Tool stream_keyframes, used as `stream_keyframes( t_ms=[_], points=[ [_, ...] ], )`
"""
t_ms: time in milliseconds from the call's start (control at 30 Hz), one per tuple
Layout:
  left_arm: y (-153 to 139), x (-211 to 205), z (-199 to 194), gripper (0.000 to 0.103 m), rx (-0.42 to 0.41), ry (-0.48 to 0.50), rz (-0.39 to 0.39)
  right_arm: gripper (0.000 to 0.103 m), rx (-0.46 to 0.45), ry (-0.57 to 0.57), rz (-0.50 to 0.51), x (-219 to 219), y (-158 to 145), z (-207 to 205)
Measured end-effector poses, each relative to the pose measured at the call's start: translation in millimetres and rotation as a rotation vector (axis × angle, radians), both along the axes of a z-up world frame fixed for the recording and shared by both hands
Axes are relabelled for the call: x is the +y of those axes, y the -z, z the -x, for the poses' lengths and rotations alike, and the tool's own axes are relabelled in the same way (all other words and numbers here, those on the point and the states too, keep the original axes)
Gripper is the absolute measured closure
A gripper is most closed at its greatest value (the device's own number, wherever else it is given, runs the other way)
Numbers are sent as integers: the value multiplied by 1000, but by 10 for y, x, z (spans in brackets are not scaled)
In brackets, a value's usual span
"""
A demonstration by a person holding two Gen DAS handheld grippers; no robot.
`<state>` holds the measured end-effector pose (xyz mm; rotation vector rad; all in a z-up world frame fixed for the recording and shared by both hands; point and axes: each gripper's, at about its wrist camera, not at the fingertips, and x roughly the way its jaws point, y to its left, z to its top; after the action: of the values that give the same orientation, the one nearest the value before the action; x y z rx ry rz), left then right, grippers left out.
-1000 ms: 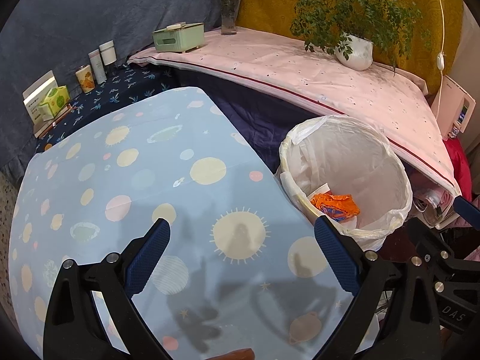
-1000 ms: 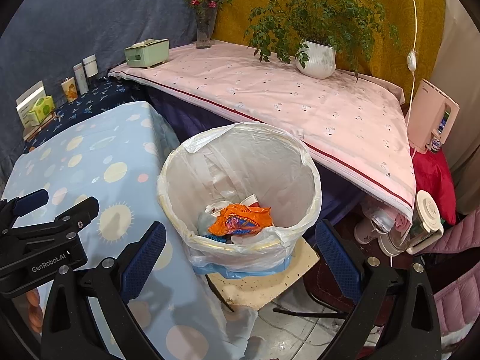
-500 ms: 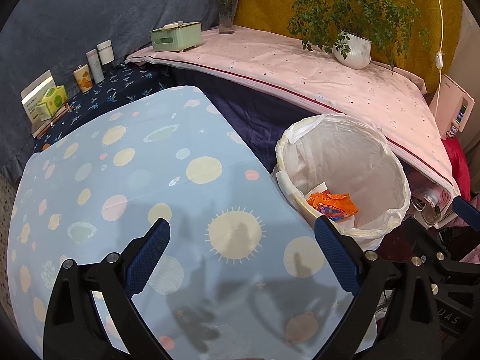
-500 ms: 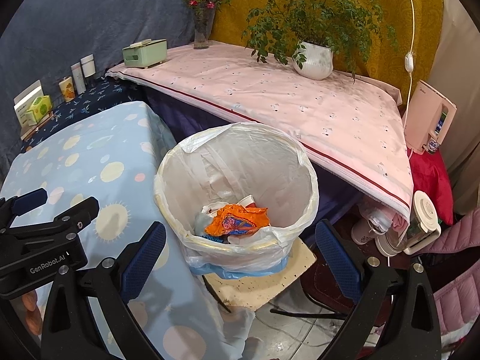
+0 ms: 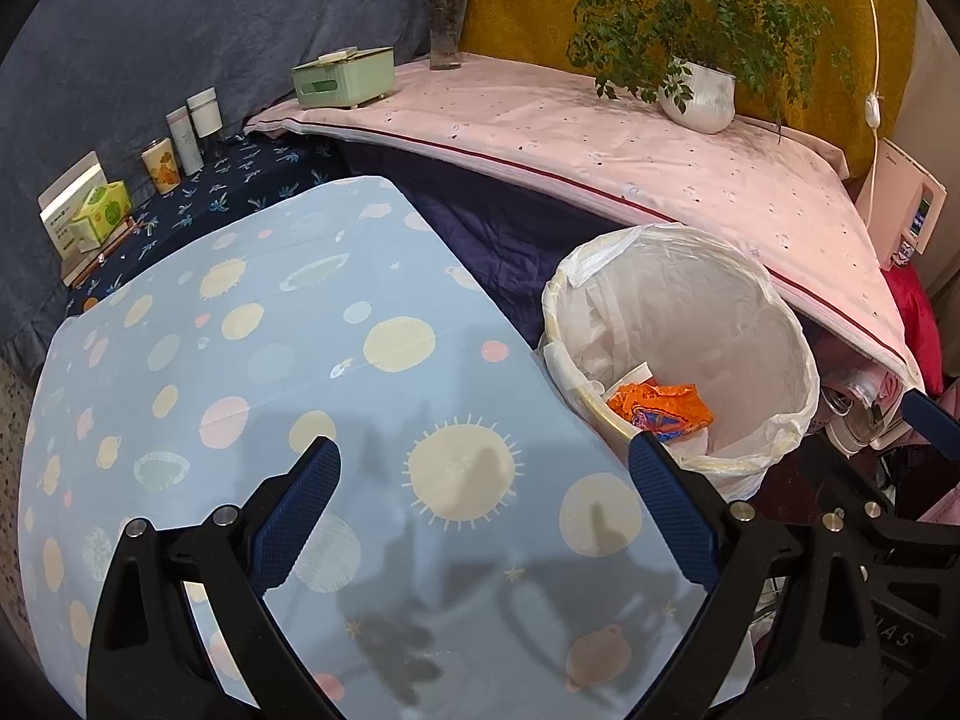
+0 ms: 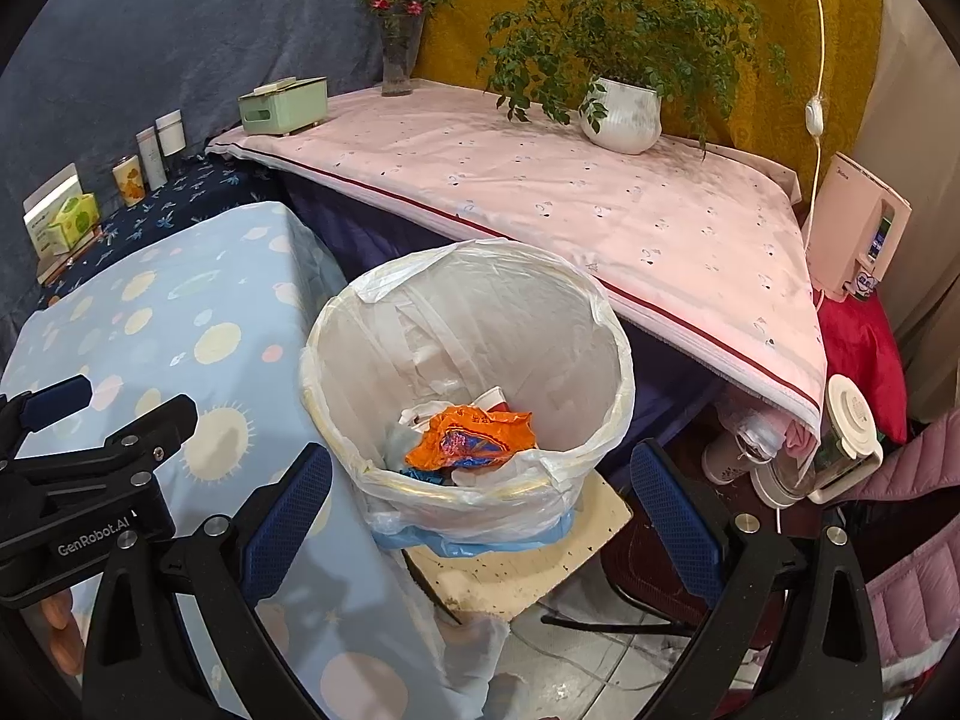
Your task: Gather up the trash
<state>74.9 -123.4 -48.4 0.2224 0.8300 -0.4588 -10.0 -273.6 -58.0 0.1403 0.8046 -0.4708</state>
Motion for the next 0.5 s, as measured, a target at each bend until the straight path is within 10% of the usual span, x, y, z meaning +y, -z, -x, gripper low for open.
stream_keyframes(
  t_ms=[500],
  points=[
    [-14,-20,13,11,-4,2,-4,7,-1,1,-2,-6,3,5]
  ],
)
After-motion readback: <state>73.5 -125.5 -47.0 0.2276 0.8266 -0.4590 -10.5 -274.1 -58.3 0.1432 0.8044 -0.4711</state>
